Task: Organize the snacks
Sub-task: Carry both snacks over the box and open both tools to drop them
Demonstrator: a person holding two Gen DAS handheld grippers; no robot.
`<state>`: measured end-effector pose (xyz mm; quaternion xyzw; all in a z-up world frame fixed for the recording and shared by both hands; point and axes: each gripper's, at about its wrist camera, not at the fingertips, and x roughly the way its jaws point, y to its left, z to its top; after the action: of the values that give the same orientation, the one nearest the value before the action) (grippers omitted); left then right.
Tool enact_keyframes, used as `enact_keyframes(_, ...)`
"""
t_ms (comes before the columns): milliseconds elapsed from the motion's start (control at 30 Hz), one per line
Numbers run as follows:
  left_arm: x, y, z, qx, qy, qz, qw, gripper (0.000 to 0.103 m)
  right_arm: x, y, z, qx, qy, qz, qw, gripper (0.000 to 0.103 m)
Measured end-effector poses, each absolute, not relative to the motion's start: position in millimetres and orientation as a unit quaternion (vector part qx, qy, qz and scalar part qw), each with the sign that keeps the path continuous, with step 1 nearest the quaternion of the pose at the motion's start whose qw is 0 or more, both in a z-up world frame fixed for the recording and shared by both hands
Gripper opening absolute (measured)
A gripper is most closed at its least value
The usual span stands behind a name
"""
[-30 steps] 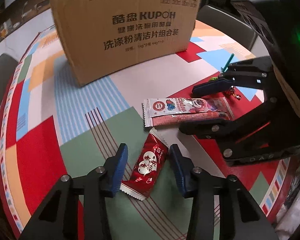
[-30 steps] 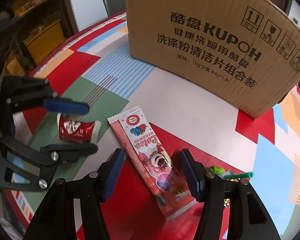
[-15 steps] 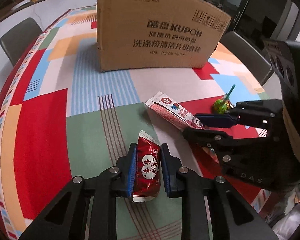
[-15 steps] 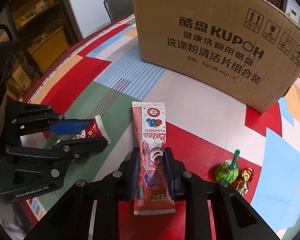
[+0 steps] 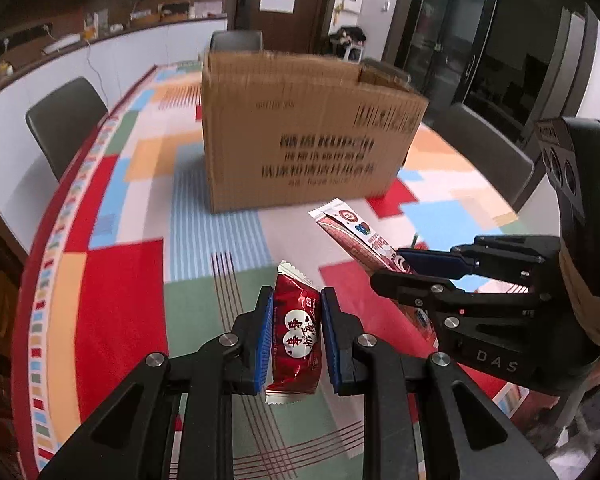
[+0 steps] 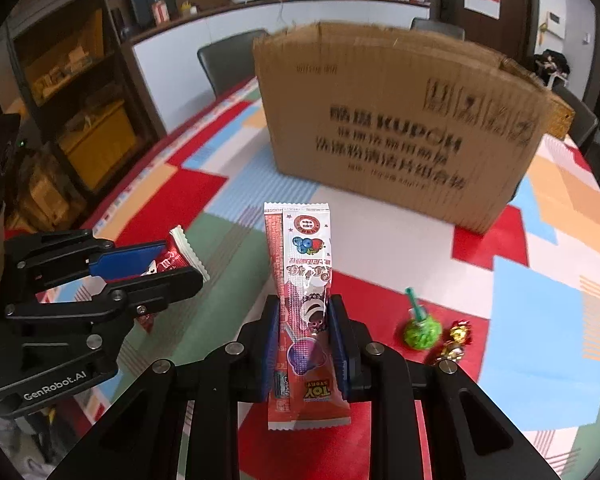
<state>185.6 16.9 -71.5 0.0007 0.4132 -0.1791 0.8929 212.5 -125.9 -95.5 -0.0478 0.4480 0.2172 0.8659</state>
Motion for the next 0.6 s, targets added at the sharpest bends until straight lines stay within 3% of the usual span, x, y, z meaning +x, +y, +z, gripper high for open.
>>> enact_keyframes(600, 195, -6, 22, 0.004, 0.297, -0.202, 0.933, 0.024, 211, -160, -5, 0.003, 0.335, 0.191, 0.923, 0.025)
